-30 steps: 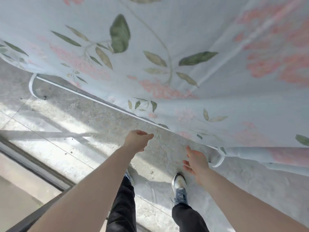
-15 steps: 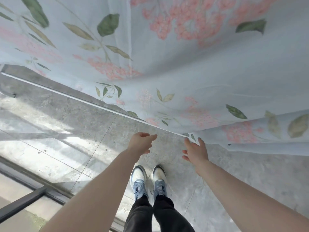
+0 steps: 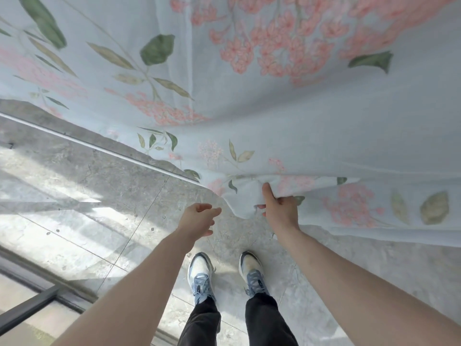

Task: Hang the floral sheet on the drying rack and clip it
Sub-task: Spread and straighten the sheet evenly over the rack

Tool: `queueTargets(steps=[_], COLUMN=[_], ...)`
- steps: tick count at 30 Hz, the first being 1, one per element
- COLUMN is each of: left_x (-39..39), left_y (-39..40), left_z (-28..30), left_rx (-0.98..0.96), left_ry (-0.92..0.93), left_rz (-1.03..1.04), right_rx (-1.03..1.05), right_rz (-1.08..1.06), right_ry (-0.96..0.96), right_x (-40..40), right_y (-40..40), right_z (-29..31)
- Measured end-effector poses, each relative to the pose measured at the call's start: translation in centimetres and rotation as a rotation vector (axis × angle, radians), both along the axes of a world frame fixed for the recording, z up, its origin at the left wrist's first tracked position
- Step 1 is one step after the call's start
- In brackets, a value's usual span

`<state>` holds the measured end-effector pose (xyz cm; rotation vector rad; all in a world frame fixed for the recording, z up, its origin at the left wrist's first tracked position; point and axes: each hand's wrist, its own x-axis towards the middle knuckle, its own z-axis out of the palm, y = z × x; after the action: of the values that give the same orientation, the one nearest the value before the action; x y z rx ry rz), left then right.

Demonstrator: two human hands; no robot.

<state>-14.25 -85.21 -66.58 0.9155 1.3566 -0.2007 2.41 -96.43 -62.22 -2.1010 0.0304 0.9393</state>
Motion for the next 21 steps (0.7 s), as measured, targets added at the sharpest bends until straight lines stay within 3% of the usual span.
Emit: queueTargets(steps=[5, 9, 14, 18, 21], left_x=[2.8, 4.1, 4.7, 5.4, 5.5], left_y=[-1.5, -3.7, -5.5, -4.9, -4.3], left_z=[-0.2, -0.4, 0.6, 2.6, 4.3], left_rx=[-0.274, -0.414, -0.274, -0.050, 0.060], left_ry=[-0.185, -0.221, -0.258, -0.201, -0.185], left_rz=[0.159, 0.438, 0.566, 0.442, 0.401], right_rx=[0.132, 0.152, 0.210, 0.037, -0.111], right_rz=[-0.018, -0.049, -0.032, -0.104, -0.164], right_ry=[0.104, 0.171, 0.232, 0.224, 0.398], right_x=[0.6, 1.3, 1.6, -0.8, -3.2], right_y=[1.7, 1.5, -0.4, -4.9, -7.8], right_z=[2.6, 3.5, 3.5, 1.3, -1.2])
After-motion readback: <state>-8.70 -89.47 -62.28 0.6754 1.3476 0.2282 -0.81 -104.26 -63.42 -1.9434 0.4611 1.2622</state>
